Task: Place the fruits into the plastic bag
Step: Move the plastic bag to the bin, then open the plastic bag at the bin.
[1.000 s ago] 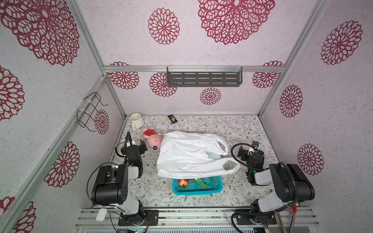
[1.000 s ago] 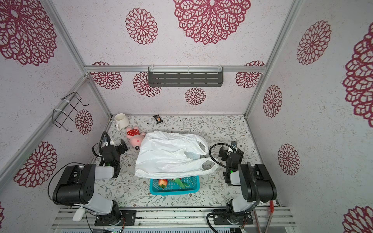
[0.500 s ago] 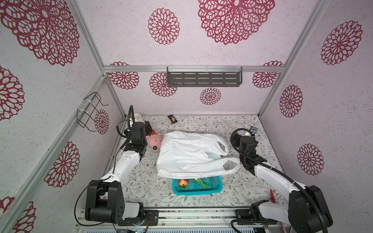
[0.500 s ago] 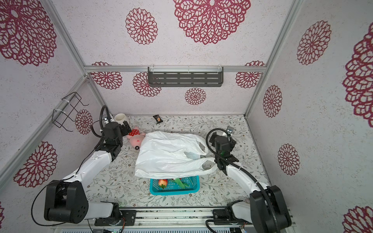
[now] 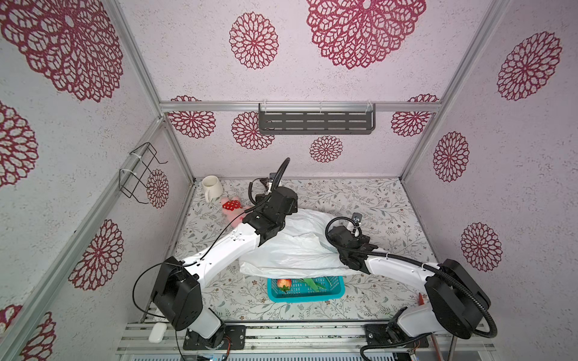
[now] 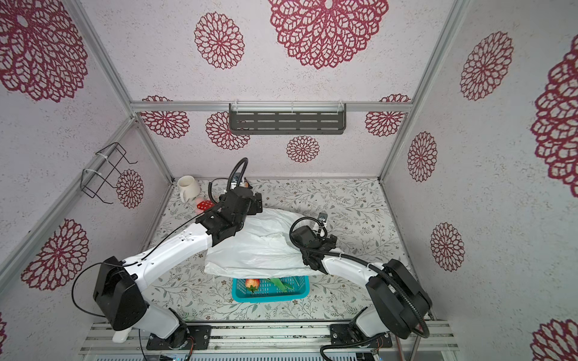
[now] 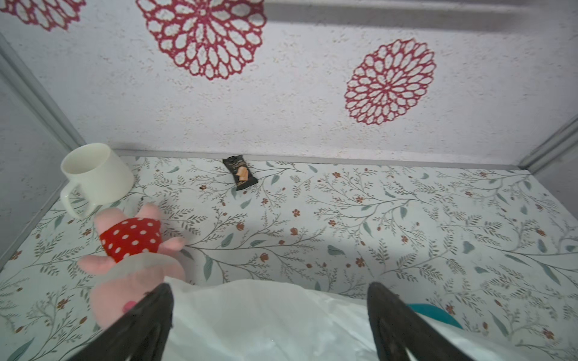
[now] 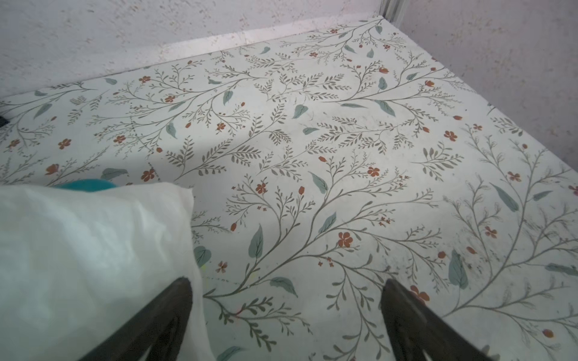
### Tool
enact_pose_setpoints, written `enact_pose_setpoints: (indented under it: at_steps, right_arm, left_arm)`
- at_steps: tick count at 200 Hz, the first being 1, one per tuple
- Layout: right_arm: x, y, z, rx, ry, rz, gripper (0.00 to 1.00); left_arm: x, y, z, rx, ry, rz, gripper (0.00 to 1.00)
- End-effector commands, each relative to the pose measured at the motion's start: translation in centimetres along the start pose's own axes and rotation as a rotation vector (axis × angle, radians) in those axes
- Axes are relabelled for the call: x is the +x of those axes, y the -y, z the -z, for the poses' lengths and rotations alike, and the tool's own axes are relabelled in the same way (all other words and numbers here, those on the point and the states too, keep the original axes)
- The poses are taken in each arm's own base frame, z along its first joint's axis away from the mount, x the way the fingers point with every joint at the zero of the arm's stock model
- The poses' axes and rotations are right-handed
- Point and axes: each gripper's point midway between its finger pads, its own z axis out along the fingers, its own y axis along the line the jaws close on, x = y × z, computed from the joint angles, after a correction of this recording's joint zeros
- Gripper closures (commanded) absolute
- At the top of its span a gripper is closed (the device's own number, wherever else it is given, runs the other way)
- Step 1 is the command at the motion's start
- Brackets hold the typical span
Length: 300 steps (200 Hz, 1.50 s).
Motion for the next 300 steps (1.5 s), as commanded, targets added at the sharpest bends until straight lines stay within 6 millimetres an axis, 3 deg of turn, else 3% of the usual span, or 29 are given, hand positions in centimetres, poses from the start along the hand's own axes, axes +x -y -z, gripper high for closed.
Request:
enact_pose_setpoints:
  at_steps: [1, 21, 35, 68, 90, 143, 211, 269, 300]
  right_arm:
    - [1.4, -0.8, 1.0, -0.055, -0.09, 0.117, 0.02]
    - [-1.4, -2.4, 2.0, -0.148, -0.081, 0.142, 0.01]
    - [-3.3, -2.5, 2.4, -0.187, -0.09, 0.122, 0.01]
    - [-6.5, -0.9, 2.2, -0.241, -0.15, 0.032, 0.01]
    - [-8.0, 1.3, 1.7, -0.201, -0.181, 0.029, 0.01]
    - [-8.9, 5.1, 0.4, -0.148, -0.239, 0.006, 0.01]
    - [-8.6, 5.7, 0.3, -0.164, -0.276, 0.021, 0.01]
    - [-7.8, 6.0, 0.5, -0.166, -0.289, 0.02, 0.01]
    - [-7.8, 6.0, 0.6, -0.171, -0.29, 0.02, 0.01]
  left_arm:
    - [-0.5, 2.4, 0.5, 0.074, -0.028, -0.035, 0.01]
    - [-0.2, 5.8, 1.2, 0.18, -0.064, -0.078, 0.01]
    - [0.8, 8.0, 1.6, 0.227, -0.075, -0.135, 0.01]
    - [3.9, 13.1, 3.6, 0.369, -0.14, -0.296, 0.01]
    - [5.0, 14.6, 5.0, 0.394, -0.165, -0.394, 0.01]
    - [7.8, 13.7, 6.3, 0.343, -0.311, -0.478, 0.01]
    - [13.9, 13.0, 6.4, 0.344, -0.598, -0.555, 0.0]
    - [15.4, 9.9, 7.4, 0.224, -0.718, -0.532, 0.14]
    - [15.6, 8.5, 7.9, 0.179, -0.758, -0.528, 0.35]
